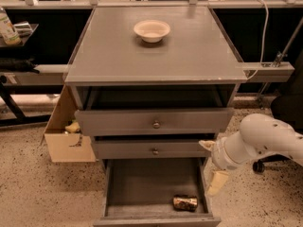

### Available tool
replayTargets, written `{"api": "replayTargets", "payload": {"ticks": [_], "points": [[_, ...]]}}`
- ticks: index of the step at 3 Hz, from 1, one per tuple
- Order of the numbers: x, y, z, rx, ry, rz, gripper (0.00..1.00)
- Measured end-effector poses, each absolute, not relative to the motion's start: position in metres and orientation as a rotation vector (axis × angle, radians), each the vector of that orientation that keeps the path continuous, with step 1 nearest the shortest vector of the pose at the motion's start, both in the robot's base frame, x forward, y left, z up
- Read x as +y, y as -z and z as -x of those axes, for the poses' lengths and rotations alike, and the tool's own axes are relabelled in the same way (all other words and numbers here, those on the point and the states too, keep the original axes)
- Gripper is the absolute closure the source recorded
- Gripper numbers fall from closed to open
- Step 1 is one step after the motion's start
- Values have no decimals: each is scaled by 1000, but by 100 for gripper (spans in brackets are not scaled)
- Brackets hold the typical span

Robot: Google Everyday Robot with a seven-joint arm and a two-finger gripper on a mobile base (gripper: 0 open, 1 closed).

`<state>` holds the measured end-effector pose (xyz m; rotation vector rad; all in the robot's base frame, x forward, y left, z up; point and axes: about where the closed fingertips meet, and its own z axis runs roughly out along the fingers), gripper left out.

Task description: Pick orange can from bottom drawer and place on counter

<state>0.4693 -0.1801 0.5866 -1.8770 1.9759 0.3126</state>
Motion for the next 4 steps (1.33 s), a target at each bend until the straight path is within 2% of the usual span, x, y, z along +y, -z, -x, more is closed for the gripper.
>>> {"api": "replayTargets", "payload": {"ticks": [1, 3, 4], "points": [[-180, -575, -470, 1953, -323, 1880, 0], [-122, -594, -479, 1833, -425, 1972, 0], [-122, -594, -479, 1833, -425, 1972, 0]]}}
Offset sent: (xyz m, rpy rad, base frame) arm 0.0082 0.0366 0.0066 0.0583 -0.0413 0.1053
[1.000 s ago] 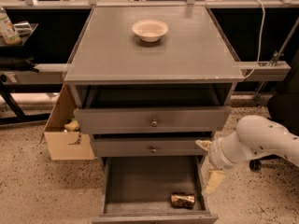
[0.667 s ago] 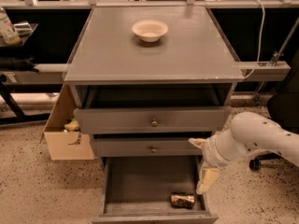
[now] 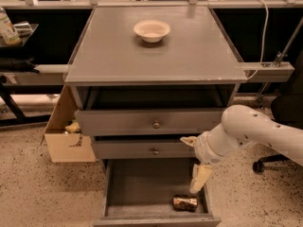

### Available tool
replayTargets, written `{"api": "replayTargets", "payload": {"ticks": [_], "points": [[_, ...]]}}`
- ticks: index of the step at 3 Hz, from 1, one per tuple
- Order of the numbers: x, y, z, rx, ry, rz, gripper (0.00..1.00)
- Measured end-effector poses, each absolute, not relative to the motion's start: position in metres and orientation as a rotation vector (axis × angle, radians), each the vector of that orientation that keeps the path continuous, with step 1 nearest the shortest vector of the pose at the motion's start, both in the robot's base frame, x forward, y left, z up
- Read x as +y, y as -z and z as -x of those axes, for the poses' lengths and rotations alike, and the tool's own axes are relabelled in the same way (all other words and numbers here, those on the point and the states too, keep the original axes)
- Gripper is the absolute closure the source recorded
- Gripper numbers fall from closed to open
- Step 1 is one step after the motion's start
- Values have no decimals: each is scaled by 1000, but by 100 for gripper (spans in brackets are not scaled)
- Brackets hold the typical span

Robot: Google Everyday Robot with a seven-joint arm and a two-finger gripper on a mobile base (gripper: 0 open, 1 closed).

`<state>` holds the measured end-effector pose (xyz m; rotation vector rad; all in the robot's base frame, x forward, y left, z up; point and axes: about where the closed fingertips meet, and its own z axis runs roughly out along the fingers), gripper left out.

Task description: Pick orange can from bottom drawer and place on counter

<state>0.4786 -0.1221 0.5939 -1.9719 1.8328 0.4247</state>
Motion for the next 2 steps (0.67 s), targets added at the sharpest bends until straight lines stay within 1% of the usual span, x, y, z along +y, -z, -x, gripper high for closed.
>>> {"api": "replayTargets", "payload": {"ticks": [2], "points": [[-128, -559, -488, 1809, -354, 2046, 0]]}}
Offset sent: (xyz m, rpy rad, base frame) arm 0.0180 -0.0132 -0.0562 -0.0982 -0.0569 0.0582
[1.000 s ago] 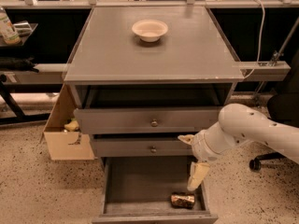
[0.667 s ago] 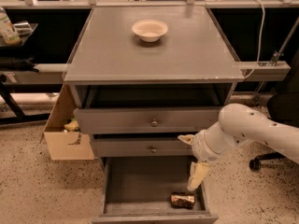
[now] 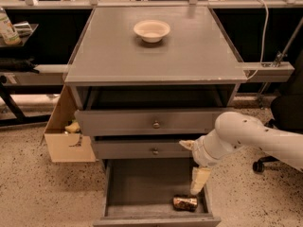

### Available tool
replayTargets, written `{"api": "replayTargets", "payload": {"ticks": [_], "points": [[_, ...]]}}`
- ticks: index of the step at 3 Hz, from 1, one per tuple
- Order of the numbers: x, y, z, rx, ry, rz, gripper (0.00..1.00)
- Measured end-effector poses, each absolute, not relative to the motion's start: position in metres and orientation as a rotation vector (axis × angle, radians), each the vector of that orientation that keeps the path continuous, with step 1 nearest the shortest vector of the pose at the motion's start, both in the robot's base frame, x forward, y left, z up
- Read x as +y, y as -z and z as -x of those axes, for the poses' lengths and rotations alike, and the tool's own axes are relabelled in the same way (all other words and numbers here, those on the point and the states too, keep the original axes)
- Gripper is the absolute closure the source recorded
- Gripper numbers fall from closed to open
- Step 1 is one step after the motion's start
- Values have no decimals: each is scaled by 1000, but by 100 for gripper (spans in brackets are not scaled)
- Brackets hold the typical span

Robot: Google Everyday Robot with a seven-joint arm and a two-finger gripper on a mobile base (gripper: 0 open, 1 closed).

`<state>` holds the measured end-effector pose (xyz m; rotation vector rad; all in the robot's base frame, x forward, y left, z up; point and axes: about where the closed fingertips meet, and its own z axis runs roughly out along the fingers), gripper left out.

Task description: Pick orange can from bottom drawer and place on counter

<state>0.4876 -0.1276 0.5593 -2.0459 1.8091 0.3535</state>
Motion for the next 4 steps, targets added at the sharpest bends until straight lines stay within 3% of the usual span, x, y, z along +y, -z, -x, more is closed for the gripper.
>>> {"api": "replayTargets", "payload": {"ticks": [4], "points": [[-157, -413, -482, 1708, -474, 1988, 0]]}}
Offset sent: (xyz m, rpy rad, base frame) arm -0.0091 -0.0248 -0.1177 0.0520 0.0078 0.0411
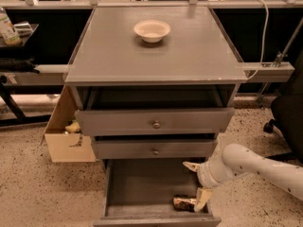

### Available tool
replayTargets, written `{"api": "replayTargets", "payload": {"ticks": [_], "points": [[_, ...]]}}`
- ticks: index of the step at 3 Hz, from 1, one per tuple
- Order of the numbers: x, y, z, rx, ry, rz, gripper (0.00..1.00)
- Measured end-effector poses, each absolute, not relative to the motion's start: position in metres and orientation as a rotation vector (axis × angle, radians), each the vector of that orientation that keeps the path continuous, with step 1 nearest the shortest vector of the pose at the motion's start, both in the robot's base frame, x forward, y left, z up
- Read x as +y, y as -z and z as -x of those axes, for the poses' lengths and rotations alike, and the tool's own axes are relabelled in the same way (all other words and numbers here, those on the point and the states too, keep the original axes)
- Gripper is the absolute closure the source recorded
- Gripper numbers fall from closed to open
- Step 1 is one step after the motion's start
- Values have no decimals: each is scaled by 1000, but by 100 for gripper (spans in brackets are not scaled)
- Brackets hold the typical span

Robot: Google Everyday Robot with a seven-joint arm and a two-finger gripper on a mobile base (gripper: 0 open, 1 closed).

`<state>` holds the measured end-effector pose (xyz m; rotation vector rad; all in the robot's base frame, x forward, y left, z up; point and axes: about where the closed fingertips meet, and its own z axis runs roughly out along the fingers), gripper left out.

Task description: Pick orange can from bottom drawer and place on counter

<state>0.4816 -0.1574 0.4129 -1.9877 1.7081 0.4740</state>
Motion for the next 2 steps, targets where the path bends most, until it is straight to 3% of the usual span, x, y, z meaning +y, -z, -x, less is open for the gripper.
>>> {"api": "replayTargets", "payload": {"ticks": [2], "points": [[-172, -320, -504, 1750, -582, 1890, 0]]}}
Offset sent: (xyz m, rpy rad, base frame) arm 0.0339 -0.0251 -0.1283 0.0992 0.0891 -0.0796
